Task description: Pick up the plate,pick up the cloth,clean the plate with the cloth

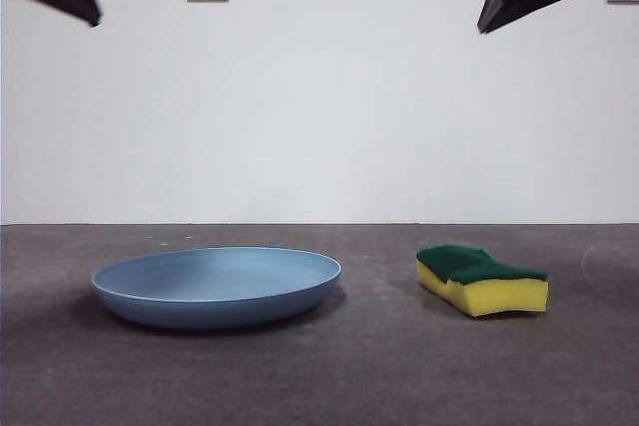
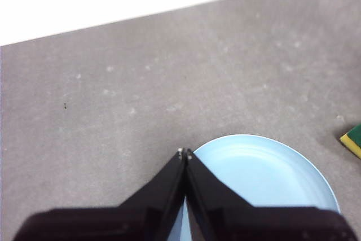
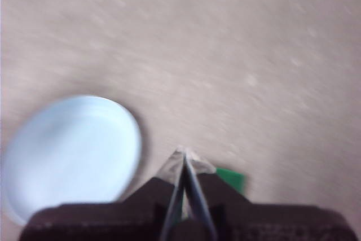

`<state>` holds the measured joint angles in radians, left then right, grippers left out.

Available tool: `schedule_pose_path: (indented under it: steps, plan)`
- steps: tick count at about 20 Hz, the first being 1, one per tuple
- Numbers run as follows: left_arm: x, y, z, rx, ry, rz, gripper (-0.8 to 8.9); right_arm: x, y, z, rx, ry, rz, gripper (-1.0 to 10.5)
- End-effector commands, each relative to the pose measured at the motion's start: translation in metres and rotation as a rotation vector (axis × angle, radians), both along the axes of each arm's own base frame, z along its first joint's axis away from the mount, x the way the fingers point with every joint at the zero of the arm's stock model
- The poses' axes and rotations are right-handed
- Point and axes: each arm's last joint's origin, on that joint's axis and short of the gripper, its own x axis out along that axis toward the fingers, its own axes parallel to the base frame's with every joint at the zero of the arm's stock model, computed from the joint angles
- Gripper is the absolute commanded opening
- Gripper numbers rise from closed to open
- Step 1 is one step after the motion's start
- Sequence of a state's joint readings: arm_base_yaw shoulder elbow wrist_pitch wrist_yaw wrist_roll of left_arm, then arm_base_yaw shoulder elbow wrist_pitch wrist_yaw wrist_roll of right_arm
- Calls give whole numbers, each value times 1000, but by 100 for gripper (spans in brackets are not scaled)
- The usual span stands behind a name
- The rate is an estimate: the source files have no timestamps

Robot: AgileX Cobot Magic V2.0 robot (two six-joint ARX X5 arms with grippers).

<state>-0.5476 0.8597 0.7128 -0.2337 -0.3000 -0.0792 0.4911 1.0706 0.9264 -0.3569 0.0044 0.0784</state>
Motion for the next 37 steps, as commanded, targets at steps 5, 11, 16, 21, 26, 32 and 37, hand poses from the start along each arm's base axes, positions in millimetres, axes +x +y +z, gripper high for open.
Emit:
schedule_pose_path:
  steps: [5,11,16,21,26,32,37]
  plan:
    - [-40,28,-64,-226,-150,-72,-9,-46,-19,-55,33,-147,98,-7]
    - [-41,29,-67,-209,-126,-65,-1,-49,-21,-61,17,-72,86,1]
    - [-42,29,-71,-188,-86,-62,-1,-50,-21,-61,17,-73,85,1]
    - [-43,30,-76,-163,-36,-59,-1,-50,-21,-61,17,-72,85,1]
    - [-55,47,-71,-94,-130,12,-1,-50,-21,-61,17,-73,85,1]
    - [-73,76,-87,-84,-354,97,-1,-50,-21,-61,17,-73,86,1]
    - [-69,83,-118,-79,-381,144,-1,-50,-21,-61,17,-73,85,1]
